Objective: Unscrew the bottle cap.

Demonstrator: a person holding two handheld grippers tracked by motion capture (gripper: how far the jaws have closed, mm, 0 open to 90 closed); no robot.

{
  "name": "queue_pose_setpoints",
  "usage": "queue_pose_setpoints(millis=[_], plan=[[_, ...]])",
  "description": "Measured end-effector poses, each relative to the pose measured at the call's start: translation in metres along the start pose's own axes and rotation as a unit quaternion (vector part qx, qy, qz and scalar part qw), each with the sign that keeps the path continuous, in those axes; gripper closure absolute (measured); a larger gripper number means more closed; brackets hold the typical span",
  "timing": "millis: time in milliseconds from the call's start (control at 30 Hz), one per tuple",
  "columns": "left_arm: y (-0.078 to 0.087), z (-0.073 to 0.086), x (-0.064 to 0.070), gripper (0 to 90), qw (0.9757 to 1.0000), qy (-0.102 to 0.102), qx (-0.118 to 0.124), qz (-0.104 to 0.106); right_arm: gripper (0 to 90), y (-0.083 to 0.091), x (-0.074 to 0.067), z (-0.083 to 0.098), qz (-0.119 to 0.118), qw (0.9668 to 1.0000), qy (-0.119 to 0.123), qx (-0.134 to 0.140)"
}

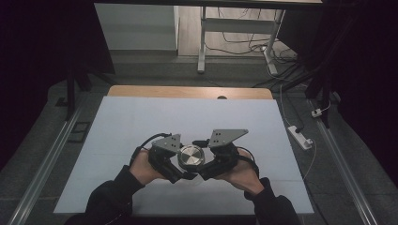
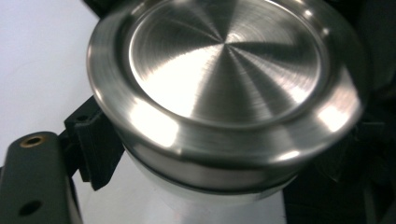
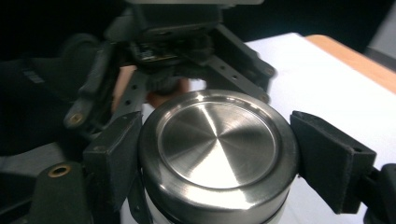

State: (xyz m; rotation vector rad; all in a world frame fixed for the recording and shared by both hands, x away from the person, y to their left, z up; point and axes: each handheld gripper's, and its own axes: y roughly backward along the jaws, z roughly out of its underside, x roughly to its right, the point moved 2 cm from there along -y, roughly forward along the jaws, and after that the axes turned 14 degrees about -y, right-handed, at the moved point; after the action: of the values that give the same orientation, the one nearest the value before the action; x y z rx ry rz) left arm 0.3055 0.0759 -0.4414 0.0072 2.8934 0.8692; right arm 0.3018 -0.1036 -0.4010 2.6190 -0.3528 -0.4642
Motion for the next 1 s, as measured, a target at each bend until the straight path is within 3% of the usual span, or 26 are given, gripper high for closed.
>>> queue_pose_setpoints(millis=[167, 333, 400, 467, 533, 633, 700, 767, 833, 1000], plan=[[-0.004, -0.001, 0.006, 15.8, 0.9983, -0.034, 0.005, 0.047, 19.4, 0.003, 0.002, 0.003, -0.069, 0.9972, 0.015, -0.025], [-0.009, -0.006, 0.014, 15.8, 0.9948, -0.066, 0.002, 0.077, 19.3, 0.006, 0.003, 0.009, -0.144, 0.9879, 0.044, -0.039], [-0.010, -0.008, 0.016, 15.8, 0.9944, -0.073, 0.002, 0.076, 19.1, 0.007, 0.004, 0.012, -0.167, 0.9838, 0.054, -0.035], [-0.008, -0.011, 0.016, 15.8, 0.9954, -0.073, 0.002, 0.063, 17.5, 0.009, 0.006, 0.012, -0.179, 0.9819, 0.057, -0.024], [-0.004, -0.012, 0.014, 15.8, 0.9970, -0.067, -0.005, 0.038, 9.8, 0.011, 0.007, 0.008, -0.160, 0.9857, 0.052, -0.003], [0.002, -0.010, 0.009, 15.8, 0.9989, -0.043, -0.012, -0.010, 6.5, 0.018, 0.009, 0.000, -0.099, 0.9938, 0.040, 0.032], [0.004, -0.008, 0.005, 15.8, 0.9984, -0.028, -0.022, -0.044, 6.8, 0.023, 0.011, -0.004, -0.057, 0.9966, 0.028, 0.052], [0.004, -0.006, 0.003, 15.8, 0.9973, -0.015, -0.032, -0.064, 7.0, 0.027, 0.014, -0.006, -0.013, 0.9976, 0.015, 0.067], [0.003, -0.005, 0.001, 15.8, 0.9964, -0.005, -0.036, -0.076, 8.2, 0.028, 0.016, -0.007, -0.005, 0.9969, -0.002, 0.078], [0.001, -0.004, 0.000, 15.8, 0.9961, 0.004, -0.037, -0.081, 8.1, 0.020, 0.016, -0.004, 0.009, 0.9982, -0.013, 0.058]])
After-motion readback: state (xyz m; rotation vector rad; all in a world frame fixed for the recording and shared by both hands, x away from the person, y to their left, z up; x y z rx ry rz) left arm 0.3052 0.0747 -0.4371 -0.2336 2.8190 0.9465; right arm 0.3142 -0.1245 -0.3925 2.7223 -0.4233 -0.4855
